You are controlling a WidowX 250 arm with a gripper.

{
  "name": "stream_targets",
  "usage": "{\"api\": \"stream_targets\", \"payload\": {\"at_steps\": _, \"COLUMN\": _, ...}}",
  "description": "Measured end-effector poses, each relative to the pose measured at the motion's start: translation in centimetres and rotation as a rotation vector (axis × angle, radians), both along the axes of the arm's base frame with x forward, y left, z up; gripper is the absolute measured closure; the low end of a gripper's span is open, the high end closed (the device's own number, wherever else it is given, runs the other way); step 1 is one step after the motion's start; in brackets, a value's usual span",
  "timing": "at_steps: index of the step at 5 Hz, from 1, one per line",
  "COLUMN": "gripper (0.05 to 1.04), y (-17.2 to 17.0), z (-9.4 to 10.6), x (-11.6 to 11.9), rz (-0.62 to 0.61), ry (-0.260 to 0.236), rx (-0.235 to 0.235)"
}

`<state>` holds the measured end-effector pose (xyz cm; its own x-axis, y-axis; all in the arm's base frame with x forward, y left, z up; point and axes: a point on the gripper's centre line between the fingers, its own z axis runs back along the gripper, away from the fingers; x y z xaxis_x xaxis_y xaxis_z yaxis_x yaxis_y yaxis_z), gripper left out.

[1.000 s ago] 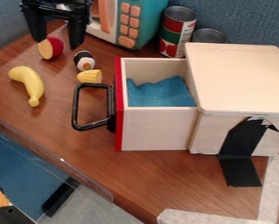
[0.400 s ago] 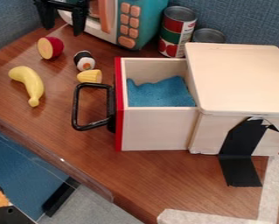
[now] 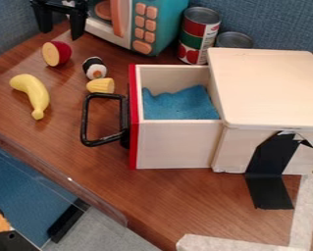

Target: Puuting an object into the drawer

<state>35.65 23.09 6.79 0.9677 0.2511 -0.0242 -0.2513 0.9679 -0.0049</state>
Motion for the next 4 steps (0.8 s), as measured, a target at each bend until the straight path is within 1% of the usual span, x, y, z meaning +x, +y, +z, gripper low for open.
{"api": "stream_targets", "payload": {"at_steps": 2, "gripper": 0.084, "y": 0.2, "z": -0.5, "x": -0.1, "rz": -0.028, "ry": 0.019, "rx": 0.003}}
{"api": "stream_targets", "payload": {"at_steps": 3, "gripper": 0.084, "y": 0.4, "z": -0.8, "x": 0.0, "rz": -0.04, "ry": 0.012, "rx": 0.012}}
{"api": "stream_targets", "payload": {"at_steps": 4, "gripper": 0.084, "y": 0.4, "z": -1.6, "x": 0.0, "rz": -0.067, "ry": 0.001, "rx": 0.019}}
